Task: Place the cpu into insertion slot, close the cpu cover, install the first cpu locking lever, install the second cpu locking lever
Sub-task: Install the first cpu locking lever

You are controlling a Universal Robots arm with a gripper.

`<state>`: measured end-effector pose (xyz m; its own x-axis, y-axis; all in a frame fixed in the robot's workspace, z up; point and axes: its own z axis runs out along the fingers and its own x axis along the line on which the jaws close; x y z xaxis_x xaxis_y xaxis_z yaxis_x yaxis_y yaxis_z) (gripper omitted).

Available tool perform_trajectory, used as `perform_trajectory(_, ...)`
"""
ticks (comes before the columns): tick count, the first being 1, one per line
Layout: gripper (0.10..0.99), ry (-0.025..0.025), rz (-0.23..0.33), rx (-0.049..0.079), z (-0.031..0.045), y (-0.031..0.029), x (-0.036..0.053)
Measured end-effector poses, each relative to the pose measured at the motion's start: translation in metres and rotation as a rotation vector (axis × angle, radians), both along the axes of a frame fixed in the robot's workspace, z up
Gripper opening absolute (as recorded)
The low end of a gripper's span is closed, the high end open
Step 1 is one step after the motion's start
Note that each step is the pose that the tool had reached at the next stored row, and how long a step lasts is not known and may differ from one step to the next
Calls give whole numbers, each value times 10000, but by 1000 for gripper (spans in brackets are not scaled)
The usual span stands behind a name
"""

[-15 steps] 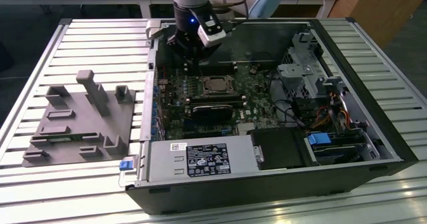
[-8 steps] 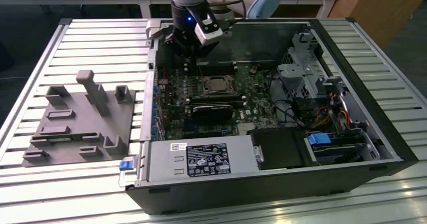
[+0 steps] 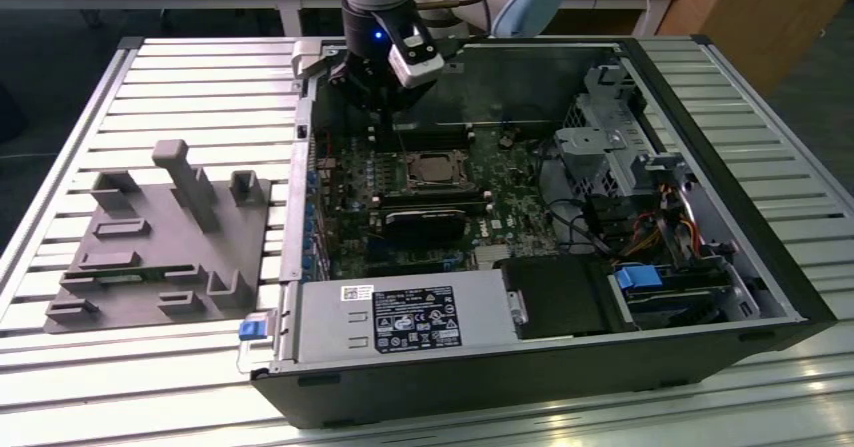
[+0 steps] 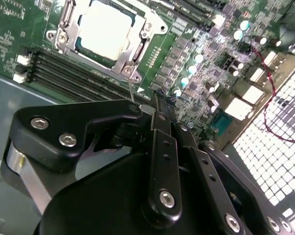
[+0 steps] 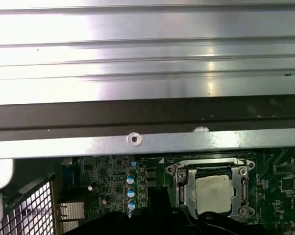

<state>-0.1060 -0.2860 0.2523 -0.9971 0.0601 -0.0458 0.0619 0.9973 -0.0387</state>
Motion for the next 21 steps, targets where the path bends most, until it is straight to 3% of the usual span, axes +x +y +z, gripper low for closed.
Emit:
perform_trajectory(4,106,-1,18,232,0,3,0)
perform_trajectory(6,106,1,21,290,1,5,0)
perform_trajectory(15,106,1,25,356,0,5,69)
perform_trajectory(21,106,1,28,355,0,5,167)
